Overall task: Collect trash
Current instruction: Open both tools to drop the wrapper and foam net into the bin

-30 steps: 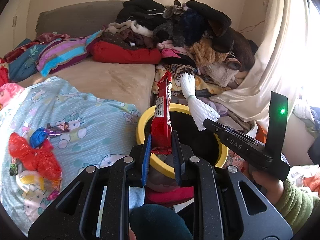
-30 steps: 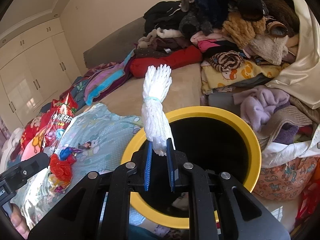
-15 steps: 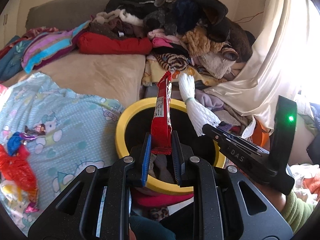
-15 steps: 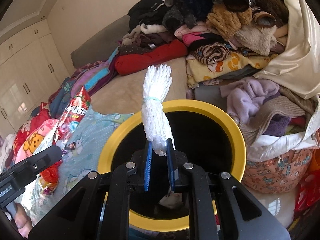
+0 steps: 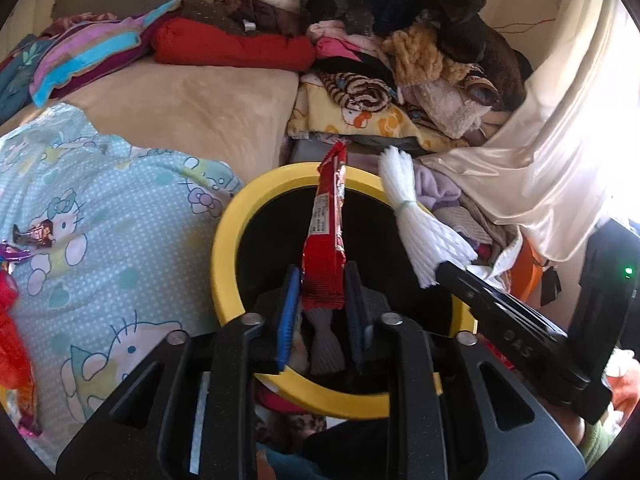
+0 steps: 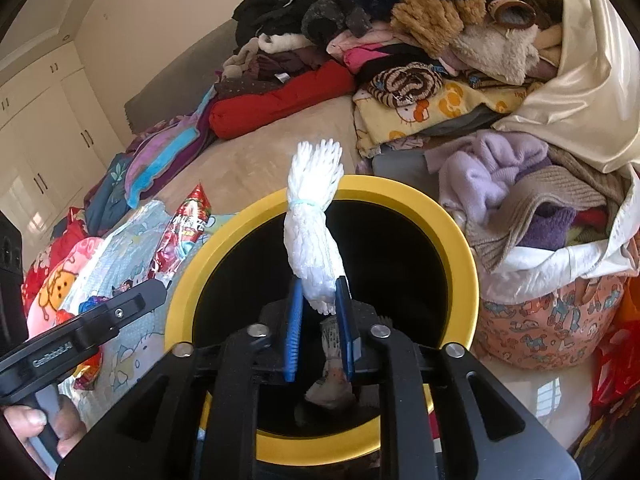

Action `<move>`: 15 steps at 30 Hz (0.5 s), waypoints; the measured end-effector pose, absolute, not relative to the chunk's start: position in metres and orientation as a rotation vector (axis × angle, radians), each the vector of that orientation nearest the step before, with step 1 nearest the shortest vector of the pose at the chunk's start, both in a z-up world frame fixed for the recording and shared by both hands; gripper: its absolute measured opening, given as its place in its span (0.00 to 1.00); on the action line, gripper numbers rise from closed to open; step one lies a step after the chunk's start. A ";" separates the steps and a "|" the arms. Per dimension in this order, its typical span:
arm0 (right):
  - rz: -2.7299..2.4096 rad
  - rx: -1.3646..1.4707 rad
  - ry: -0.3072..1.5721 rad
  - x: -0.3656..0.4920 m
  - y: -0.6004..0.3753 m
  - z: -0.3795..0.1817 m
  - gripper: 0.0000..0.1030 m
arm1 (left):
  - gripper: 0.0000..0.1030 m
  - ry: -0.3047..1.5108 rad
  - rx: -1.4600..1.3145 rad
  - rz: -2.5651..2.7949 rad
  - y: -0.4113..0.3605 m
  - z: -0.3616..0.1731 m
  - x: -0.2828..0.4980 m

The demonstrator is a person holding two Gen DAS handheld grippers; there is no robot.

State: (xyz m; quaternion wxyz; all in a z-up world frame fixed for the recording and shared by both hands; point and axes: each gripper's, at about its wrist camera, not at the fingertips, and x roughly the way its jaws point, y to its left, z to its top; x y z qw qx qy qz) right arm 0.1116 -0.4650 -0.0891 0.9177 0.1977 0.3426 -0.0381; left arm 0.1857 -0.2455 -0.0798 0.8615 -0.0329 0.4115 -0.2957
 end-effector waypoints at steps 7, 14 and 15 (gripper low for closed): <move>-0.115 0.445 0.669 0.108 -0.472 -0.086 0.53 | 0.66 0.821 -0.141 -0.605 -0.227 -0.076 0.180; -0.151 0.450 0.665 0.108 -0.471 -0.085 0.68 | 0.89 0.758 -0.142 -0.532 -0.206 -0.064 0.163; -0.152 0.447 0.661 0.108 -0.470 -0.084 0.69 | 0.89 0.751 -0.125 -0.515 -0.203 -0.063 0.159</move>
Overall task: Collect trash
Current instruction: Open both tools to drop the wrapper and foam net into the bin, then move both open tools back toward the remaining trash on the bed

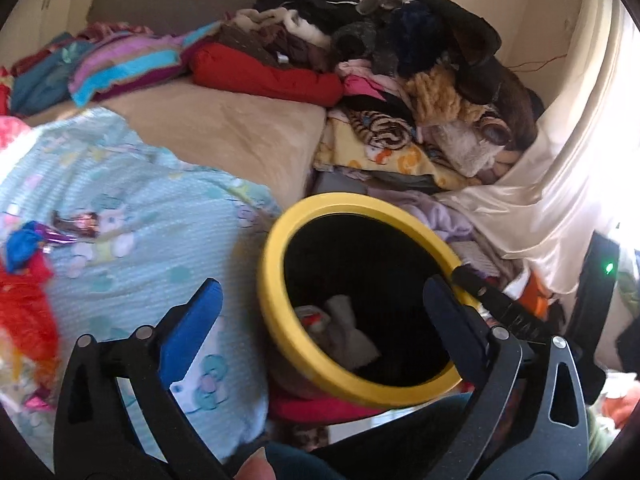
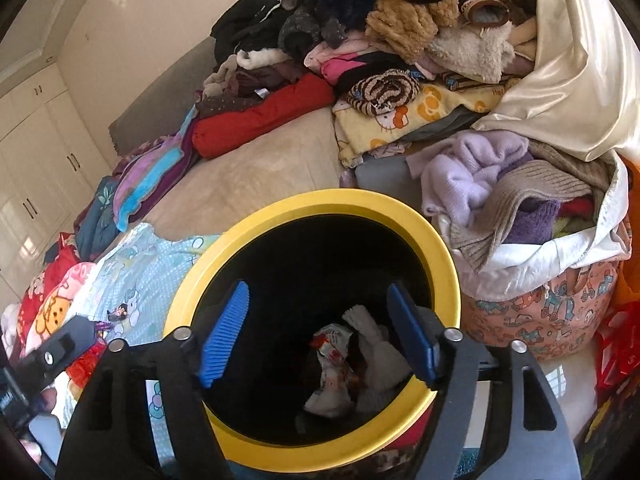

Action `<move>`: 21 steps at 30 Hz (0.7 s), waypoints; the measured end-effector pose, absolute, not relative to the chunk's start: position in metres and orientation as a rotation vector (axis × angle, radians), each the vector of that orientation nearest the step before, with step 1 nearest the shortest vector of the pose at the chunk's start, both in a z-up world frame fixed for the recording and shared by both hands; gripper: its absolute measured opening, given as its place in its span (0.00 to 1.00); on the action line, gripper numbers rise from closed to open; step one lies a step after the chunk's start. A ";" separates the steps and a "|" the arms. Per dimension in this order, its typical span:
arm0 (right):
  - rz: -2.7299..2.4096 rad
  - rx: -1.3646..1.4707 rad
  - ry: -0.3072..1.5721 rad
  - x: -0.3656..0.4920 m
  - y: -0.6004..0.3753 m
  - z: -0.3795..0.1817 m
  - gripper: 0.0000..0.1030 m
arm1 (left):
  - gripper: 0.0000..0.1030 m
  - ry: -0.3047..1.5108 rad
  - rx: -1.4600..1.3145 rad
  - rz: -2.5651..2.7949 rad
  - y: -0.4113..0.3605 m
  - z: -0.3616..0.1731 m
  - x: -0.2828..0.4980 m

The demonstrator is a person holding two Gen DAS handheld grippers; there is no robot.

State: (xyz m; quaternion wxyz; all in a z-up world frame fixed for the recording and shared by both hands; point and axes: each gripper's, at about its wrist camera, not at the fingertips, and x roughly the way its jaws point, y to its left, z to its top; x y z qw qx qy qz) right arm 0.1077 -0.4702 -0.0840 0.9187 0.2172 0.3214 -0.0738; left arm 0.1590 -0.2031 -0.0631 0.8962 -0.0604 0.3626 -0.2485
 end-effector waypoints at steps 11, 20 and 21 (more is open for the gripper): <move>-0.071 0.364 0.622 0.108 -0.433 -0.068 0.73 | 0.89 0.691 -0.106 -0.444 -0.175 -0.051 0.141; 0.006 0.289 0.599 0.103 -0.399 -0.056 0.76 | 0.89 0.641 -0.132 -0.395 -0.149 -0.037 0.136; 0.015 0.280 0.597 0.102 -0.395 -0.055 0.76 | 0.89 0.637 -0.136 -0.387 -0.144 -0.036 0.135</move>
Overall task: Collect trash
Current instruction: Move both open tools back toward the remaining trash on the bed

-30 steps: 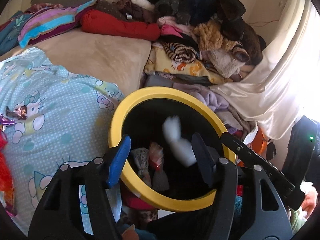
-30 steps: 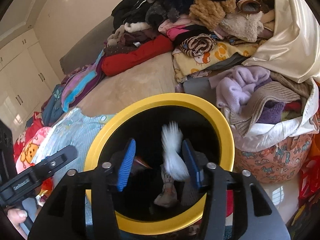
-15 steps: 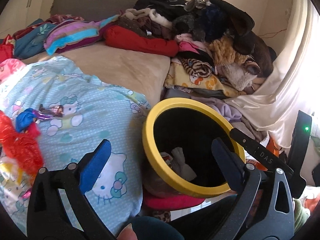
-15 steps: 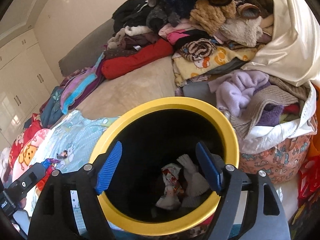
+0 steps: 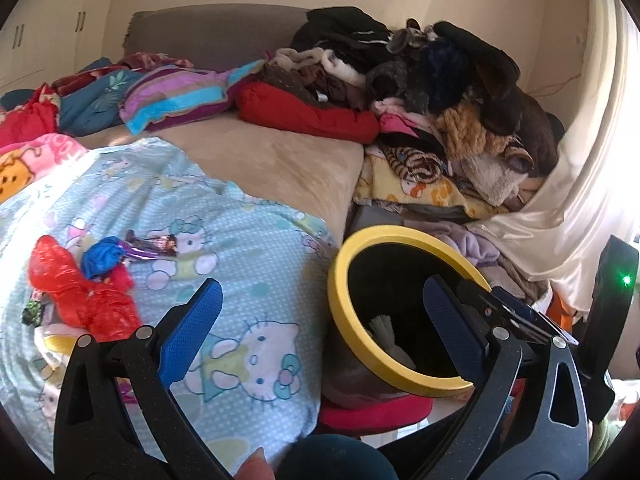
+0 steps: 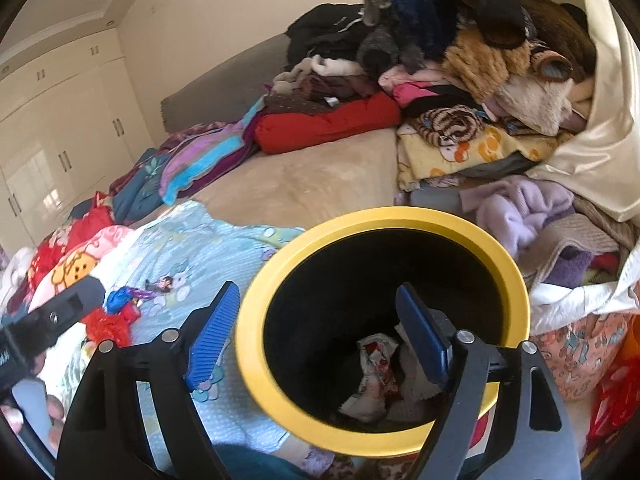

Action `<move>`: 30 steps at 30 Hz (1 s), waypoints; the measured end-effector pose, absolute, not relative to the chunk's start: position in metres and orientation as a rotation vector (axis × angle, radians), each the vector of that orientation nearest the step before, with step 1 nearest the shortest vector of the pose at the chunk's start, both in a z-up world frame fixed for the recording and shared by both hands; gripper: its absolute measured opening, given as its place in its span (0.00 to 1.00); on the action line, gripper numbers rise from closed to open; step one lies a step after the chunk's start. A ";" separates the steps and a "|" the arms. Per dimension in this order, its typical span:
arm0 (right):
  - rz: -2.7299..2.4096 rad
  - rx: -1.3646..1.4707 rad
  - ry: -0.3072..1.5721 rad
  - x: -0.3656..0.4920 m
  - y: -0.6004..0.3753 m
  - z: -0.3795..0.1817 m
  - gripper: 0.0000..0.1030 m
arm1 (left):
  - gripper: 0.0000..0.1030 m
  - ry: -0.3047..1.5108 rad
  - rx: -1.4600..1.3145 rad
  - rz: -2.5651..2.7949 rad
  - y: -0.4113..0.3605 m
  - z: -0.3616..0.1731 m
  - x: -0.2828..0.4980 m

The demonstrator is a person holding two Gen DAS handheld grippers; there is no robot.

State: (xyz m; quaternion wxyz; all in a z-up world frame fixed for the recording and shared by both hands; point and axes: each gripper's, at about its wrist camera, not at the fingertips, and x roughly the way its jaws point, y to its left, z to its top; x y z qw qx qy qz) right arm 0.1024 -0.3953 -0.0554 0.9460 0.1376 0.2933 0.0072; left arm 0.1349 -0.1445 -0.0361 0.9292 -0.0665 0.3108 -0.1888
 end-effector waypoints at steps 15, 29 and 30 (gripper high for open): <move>0.128 0.219 0.582 0.094 -0.353 -0.044 0.79 | 0.89 0.610 -0.171 -0.306 -0.100 -0.030 0.132; 0.216 0.164 0.578 0.087 -0.312 -0.035 0.81 | 0.89 0.566 -0.179 -0.217 -0.058 -0.019 0.129; 0.225 0.158 0.579 0.087 -0.308 -0.034 0.81 | 0.89 0.564 -0.179 -0.209 -0.054 -0.019 0.130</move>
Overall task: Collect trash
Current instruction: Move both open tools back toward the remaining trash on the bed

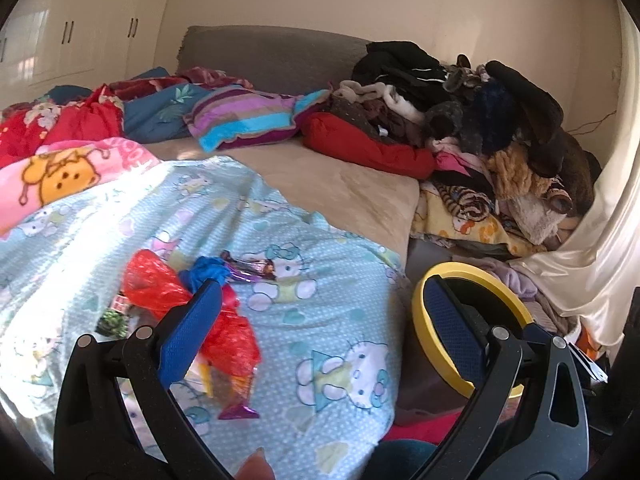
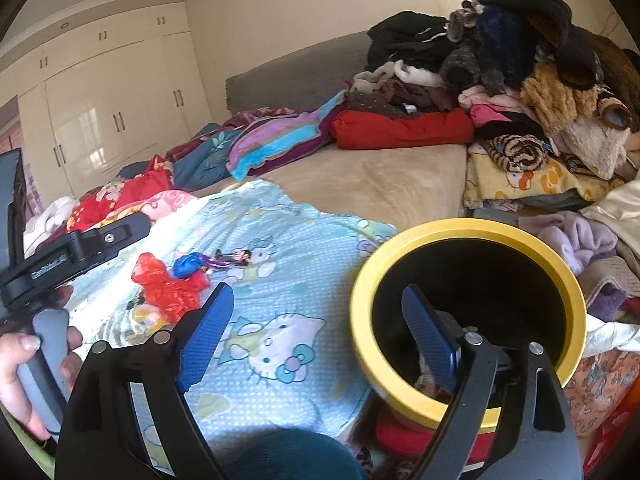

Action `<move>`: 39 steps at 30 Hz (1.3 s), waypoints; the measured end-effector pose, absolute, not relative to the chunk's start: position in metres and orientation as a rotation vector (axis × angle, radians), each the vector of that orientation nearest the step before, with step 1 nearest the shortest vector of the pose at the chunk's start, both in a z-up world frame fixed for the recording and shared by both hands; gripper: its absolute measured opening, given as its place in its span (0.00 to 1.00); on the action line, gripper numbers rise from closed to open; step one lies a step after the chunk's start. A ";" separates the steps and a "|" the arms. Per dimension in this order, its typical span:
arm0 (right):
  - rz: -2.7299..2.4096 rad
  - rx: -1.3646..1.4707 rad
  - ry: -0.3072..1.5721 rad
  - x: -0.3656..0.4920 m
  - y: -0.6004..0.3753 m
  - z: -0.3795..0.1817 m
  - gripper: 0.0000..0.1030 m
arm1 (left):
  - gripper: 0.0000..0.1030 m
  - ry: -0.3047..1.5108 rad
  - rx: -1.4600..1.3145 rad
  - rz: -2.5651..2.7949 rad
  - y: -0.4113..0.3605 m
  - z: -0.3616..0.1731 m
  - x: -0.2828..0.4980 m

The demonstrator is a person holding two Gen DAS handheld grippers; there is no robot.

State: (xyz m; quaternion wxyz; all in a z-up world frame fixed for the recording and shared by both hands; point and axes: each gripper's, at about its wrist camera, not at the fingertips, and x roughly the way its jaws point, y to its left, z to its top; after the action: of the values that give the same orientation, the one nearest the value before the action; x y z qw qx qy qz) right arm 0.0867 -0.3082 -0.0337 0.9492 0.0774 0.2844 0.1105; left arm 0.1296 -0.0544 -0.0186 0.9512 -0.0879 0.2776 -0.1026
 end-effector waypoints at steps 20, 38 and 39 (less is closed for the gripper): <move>0.384 0.063 0.626 0.094 -0.230 -0.029 0.86 | 0.89 0.546 -0.250 -0.055 0.025 -0.014 0.137; 0.432 0.039 0.708 0.129 -0.175 -0.051 0.86 | 0.89 0.585 -0.349 0.130 0.118 -0.040 0.136; 0.433 0.037 0.710 0.131 -0.173 -0.052 0.86 | 0.89 0.589 -0.353 0.140 0.122 -0.042 0.136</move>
State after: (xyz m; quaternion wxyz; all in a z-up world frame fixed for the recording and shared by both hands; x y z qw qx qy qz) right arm 0.1306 -0.1729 -0.0518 0.9147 0.0182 0.3447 0.2101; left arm 0.1363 0.1223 -0.0423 0.9392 -0.1731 0.2887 0.0685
